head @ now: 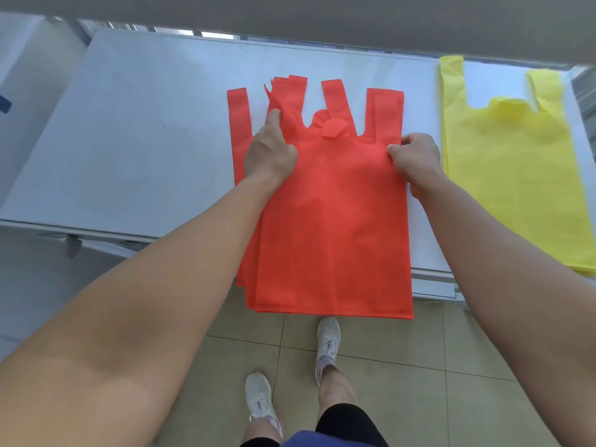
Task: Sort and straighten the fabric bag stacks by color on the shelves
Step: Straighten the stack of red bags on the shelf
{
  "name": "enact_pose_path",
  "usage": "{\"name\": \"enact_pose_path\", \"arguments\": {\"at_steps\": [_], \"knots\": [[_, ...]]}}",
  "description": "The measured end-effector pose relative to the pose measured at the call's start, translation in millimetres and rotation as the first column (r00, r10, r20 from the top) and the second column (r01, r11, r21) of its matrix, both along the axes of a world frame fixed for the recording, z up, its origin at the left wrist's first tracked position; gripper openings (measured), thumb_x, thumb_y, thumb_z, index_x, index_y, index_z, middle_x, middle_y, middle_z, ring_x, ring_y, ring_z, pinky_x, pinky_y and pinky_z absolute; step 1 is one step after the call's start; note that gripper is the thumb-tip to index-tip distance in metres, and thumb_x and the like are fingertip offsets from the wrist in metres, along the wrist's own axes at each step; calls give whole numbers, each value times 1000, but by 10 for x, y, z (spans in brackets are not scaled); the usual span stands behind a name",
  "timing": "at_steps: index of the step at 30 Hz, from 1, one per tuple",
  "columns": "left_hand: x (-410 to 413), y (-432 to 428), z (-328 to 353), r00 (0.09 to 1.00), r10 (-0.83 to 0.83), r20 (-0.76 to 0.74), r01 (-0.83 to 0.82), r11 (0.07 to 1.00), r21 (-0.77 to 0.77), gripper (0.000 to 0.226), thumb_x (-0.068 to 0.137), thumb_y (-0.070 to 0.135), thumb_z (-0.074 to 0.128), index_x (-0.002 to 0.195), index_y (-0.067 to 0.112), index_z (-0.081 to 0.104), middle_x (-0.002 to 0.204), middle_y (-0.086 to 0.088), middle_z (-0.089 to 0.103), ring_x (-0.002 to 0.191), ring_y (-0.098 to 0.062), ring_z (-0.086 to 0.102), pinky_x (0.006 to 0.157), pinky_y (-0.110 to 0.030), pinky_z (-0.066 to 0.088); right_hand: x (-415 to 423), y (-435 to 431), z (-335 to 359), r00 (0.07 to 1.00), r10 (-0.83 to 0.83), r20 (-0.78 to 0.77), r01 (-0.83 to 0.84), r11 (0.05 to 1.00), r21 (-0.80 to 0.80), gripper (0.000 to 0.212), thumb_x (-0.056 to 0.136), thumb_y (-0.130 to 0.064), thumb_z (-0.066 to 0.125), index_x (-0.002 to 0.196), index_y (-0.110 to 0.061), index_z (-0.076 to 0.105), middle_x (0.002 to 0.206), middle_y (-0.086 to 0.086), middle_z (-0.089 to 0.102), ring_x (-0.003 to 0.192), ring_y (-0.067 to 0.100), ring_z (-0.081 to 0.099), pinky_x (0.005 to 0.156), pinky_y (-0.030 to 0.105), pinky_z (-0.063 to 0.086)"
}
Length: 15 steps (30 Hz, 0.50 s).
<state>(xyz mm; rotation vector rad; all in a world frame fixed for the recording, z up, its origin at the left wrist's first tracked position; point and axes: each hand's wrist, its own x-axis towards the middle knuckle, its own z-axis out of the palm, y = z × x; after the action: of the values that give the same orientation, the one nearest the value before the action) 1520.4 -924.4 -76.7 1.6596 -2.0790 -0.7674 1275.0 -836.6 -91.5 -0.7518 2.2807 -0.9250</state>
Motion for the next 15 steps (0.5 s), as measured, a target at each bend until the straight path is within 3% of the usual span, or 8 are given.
{"name": "enact_pose_path", "arguments": {"at_steps": [3, 6, 9, 11, 13, 15], "knots": [[-82, 131, -30, 927, -270, 259, 329, 918, -223, 74, 90, 2, 41, 159, 31, 37, 127, -10, 58, 106, -38, 64, 85, -49, 53, 39, -15, 16, 999, -1, -53, 4, 999, 53, 30, 88, -17, 52, 107, -3, 70, 100, 11, 72, 86, 27, 65, 74, 36, 54], [-114, 213, -167, 849, -318, 422, 472, 815, -335, 64, 96, 2, 44, 152, 32, 50, 125, -9, 59, 95, -32, 62, 71, -44, 52, 48, -22, 20, 998, -15, -59, 19, 997, 75, 30, 88, -16, 51, 107, -4, 70, 100, 11, 71, 93, 31, 67, 75, 36, 52], [-103, 246, -261, 903, -239, 357, 378, 837, -396, 40, 102, 13, 52, 135, 30, 65, 116, -4, 63, 90, -28, 62, 66, -42, 56, 70, -24, 39, 999, -10, -53, 15, 996, 84, 29, 88, -15, 49, 106, -3, 69, 96, 9, 67, 86, 28, 62, 70, 32, 47], [-93, 236, -243, 936, -206, 285, 309, 867, -390, 24, 105, 26, 52, 121, 26, 71, 107, -2, 64, 87, -28, 64, 66, -43, 57, 82, -24, 77, 1000, -4, -29, 7, 997, 79, 30, 87, -16, 49, 106, -5, 69, 97, 10, 69, 85, 27, 62, 72, 37, 51], [-81, 207, -191, 957, -195, 213, 261, 899, -350, 29, 107, 37, 48, 111, 21, 72, 100, -2, 64, 85, -29, 66, 66, -41, 54, 72, -12, 112, 1000, -2, 10, 1, 997, 71, 31, 85, -18, 51, 105, -6, 70, 96, 12, 72, 82, 25, 64, 74, 41, 56], [-71, 142, -148, 975, -184, 128, 217, 916, -337, 35, 108, 37, 44, 110, 17, 72, 100, -5, 65, 89, -32, 67, 69, -41, 50, 50, 10, 121, 999, -10, 31, 9, 999, 39, 30, 82, -21, 52, 102, -6, 70, 89, 10, 70, 77, 24, 62, 66, 40, 52]]}}
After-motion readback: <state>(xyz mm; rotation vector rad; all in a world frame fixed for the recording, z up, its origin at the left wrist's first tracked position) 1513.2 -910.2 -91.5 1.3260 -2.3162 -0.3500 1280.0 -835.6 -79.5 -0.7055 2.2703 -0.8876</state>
